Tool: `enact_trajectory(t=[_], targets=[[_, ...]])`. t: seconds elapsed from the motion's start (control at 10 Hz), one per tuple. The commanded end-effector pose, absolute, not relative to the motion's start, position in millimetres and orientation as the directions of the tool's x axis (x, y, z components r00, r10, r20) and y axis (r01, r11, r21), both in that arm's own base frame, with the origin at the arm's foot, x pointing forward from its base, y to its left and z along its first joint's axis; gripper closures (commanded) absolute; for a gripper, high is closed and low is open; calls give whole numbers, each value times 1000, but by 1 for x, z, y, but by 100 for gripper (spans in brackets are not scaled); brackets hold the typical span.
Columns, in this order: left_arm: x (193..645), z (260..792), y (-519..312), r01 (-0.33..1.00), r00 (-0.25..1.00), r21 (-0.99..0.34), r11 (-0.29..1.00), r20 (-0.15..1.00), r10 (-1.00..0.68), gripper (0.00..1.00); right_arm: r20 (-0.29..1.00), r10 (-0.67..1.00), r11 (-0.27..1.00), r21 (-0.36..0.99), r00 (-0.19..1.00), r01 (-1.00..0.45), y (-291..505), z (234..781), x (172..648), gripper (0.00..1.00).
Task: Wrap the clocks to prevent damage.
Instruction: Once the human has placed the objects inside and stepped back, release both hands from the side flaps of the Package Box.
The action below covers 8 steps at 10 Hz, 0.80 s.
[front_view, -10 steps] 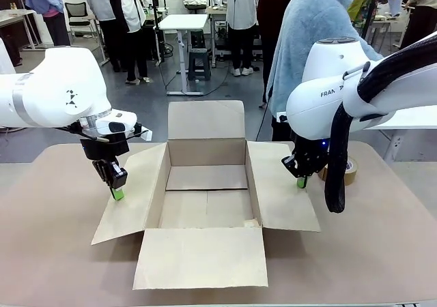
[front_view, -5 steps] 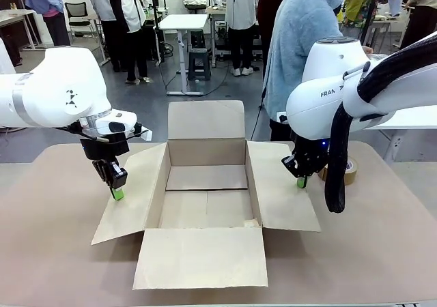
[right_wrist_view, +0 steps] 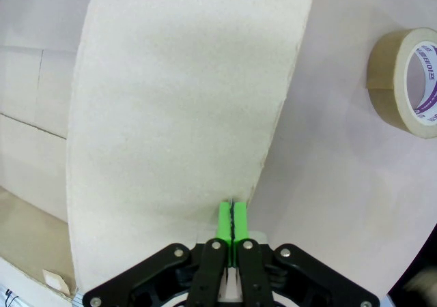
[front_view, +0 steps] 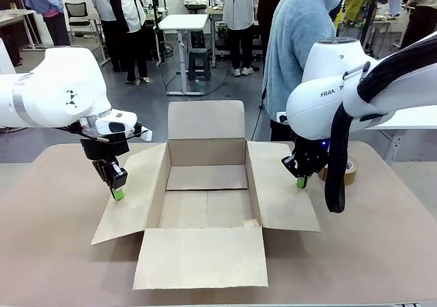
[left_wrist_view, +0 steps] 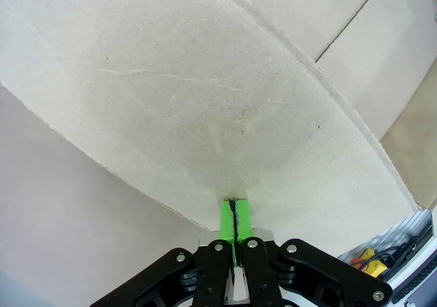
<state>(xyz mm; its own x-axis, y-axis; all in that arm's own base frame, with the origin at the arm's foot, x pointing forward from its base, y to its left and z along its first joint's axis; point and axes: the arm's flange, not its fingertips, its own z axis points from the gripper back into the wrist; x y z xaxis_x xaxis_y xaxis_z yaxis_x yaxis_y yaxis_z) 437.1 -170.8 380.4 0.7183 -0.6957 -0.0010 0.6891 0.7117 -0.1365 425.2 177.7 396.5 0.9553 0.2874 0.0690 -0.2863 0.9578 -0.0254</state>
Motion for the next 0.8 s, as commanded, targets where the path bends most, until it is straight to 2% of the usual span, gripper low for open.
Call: enact_trajectory(t=[0.0, 0.7], targets=[[437, 380, -170, 689, 719, -143, 711, 2, -695, 100, 70, 267, 964, -25, 961, -266, 178, 396, 425, 99], [437, 380, -170, 689, 719, -143, 711, 2, -695, 100, 70, 267, 964, -25, 961, -266, 178, 396, 425, 99]])
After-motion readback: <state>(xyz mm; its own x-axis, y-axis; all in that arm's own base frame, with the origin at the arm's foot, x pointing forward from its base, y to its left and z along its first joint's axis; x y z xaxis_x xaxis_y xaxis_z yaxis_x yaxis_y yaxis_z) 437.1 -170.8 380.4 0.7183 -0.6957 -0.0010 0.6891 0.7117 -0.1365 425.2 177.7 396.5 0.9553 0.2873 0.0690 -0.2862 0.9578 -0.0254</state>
